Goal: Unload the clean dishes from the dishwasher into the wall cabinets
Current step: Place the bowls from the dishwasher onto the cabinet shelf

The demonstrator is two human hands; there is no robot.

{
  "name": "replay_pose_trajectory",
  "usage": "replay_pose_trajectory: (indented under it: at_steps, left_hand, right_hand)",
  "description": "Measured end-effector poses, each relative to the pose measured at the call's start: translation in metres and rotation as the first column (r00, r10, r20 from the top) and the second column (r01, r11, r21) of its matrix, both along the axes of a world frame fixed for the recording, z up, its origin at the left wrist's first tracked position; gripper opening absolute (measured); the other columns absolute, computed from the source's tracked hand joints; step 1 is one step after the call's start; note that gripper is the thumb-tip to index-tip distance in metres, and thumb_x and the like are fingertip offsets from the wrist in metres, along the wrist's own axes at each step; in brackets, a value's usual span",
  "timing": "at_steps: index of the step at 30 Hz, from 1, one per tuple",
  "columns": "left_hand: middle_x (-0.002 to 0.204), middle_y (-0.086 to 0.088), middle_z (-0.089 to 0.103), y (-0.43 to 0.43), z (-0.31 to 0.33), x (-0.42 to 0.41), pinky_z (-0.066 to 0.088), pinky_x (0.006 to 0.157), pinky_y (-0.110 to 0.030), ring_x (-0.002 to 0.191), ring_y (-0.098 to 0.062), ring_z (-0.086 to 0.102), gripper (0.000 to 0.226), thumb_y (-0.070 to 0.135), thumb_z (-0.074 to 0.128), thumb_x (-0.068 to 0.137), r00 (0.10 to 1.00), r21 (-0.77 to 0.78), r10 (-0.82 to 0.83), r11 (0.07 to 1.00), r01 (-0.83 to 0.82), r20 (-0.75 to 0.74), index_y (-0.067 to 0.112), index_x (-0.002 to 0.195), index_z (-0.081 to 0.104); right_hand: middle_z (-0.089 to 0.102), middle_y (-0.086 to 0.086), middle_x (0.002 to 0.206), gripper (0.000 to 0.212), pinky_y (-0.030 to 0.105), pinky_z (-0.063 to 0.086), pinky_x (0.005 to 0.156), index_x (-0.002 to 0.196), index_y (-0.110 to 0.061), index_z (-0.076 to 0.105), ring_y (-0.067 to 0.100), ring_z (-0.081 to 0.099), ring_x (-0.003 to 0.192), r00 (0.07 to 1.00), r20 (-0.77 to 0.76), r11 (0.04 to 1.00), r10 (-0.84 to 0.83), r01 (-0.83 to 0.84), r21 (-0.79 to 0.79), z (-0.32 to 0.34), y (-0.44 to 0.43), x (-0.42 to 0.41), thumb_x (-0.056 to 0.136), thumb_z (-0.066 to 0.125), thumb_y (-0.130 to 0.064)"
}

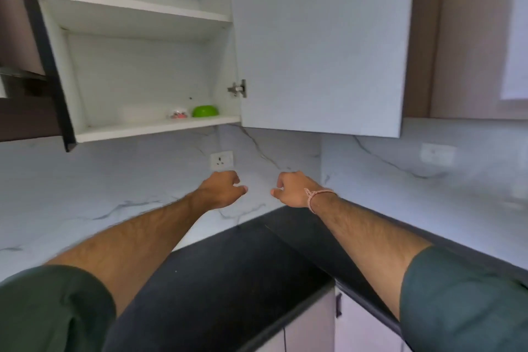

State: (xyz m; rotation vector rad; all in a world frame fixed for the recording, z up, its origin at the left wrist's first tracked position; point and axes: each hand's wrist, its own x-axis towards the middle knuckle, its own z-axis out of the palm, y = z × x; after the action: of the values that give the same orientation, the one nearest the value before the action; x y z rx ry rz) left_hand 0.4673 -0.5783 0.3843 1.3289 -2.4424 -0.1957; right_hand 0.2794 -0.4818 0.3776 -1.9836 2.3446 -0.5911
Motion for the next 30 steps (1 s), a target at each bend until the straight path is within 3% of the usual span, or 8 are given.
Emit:
replay_pose_trajectory:
  at_steps: [6, 11, 15, 19, 22, 27, 30]
  left_hand:
    - [0.129, -0.006, 0.061, 0.092, -0.052, -0.045, 0.046, 0.099, -0.036, 0.117, -0.025, 0.056, 0.046, 0.047, 0.056, 0.093, 0.962, 0.115, -0.240, 0.967, 0.226, 0.129, 0.016, 0.127, 0.059]
    - [0.121, -0.003, 0.064, 0.189, -0.125, -0.077, 0.048, 0.098, -0.037, 0.114, -0.024, 0.058, 0.040, 0.044, 0.058, 0.092, 0.893, 0.241, -0.433, 0.886, 0.396, 0.124, 0.014, 0.119, 0.063]
    - [0.120, -0.005, 0.066, 0.273, -0.199, -0.101, 0.049, 0.095, -0.034, 0.110, -0.024, 0.060, 0.037, 0.043, 0.062, 0.090, 0.824, 0.365, -0.540, 0.812, 0.456, 0.172, 0.015, 0.114, 0.065]
    - [0.125, -0.004, 0.064, 0.352, -0.264, -0.123, 0.046, 0.090, -0.029, 0.113, -0.024, 0.059, 0.038, 0.045, 0.061, 0.092, 0.741, 0.480, -0.641, 0.723, 0.496, 0.200, 0.016, 0.117, 0.064]
    - [0.125, -0.004, 0.064, 0.403, -0.304, -0.140, 0.047, 0.089, -0.030, 0.110, -0.022, 0.059, 0.038, 0.045, 0.060, 0.092, 0.687, 0.553, -0.699, 0.660, 0.509, 0.201, 0.017, 0.118, 0.062]
    - [0.118, -0.001, 0.066, 0.481, -0.365, -0.178, 0.051, 0.092, -0.033, 0.107, -0.019, 0.059, 0.033, 0.045, 0.060, 0.090, 0.632, 0.640, -0.751, 0.584, 0.499, 0.192, 0.020, 0.112, 0.063]
    - [0.114, 0.000, 0.066, 0.529, -0.403, -0.203, 0.050, 0.092, -0.033, 0.107, -0.018, 0.059, 0.031, 0.045, 0.060, 0.089, 0.615, 0.681, -0.769, 0.547, 0.487, 0.177, 0.020, 0.108, 0.063]
  right_hand:
    - [0.061, 0.010, 0.125, 0.042, 0.040, 0.051, 0.091, 0.126, -0.011, 0.055, 0.028, 0.060, 0.108, 0.979, 0.050, 0.977, -0.199, 0.194, 0.089, -0.061, 0.122, -0.024, 0.095, 0.054, -0.040]
    - [0.060, 0.012, 0.127, 0.041, 0.040, 0.050, 0.091, 0.127, -0.011, 0.055, 0.032, 0.060, 0.110, 0.933, 0.061, 0.918, -0.356, 0.336, 0.210, -0.127, 0.238, -0.024, 0.094, 0.055, -0.036]
    - [0.062, 0.012, 0.125, 0.039, 0.039, 0.051, 0.092, 0.123, -0.011, 0.057, 0.032, 0.061, 0.107, 0.880, 0.061, 0.841, -0.471, 0.427, 0.331, -0.183, 0.337, -0.025, 0.092, 0.057, -0.033]
    - [0.058, 0.011, 0.134, 0.044, 0.036, 0.045, 0.100, 0.129, -0.010, 0.056, 0.031, 0.054, 0.122, 0.812, 0.074, 0.764, -0.580, 0.509, 0.396, -0.236, 0.432, -0.037, 0.093, 0.056, -0.035]
    - [0.057, 0.012, 0.134, 0.045, 0.037, 0.046, 0.099, 0.131, -0.010, 0.053, 0.032, 0.055, 0.120, 0.739, 0.133, 0.703, -0.660, 0.546, 0.456, -0.274, 0.494, -0.048, 0.094, 0.054, -0.034]
    - [0.060, 0.011, 0.107, 0.026, 0.035, 0.049, 0.078, 0.104, -0.010, 0.056, 0.031, 0.061, 0.101, 0.681, 0.187, 0.656, -0.708, 0.537, 0.530, -0.339, 0.580, -0.080, 0.092, 0.051, -0.032]
    - [0.062, 0.010, 0.094, 0.019, 0.039, 0.053, 0.076, 0.094, -0.012, 0.056, 0.029, 0.063, 0.089, 0.663, 0.224, 0.644, -0.715, 0.498, 0.581, -0.374, 0.624, -0.105, 0.090, 0.050, -0.029]
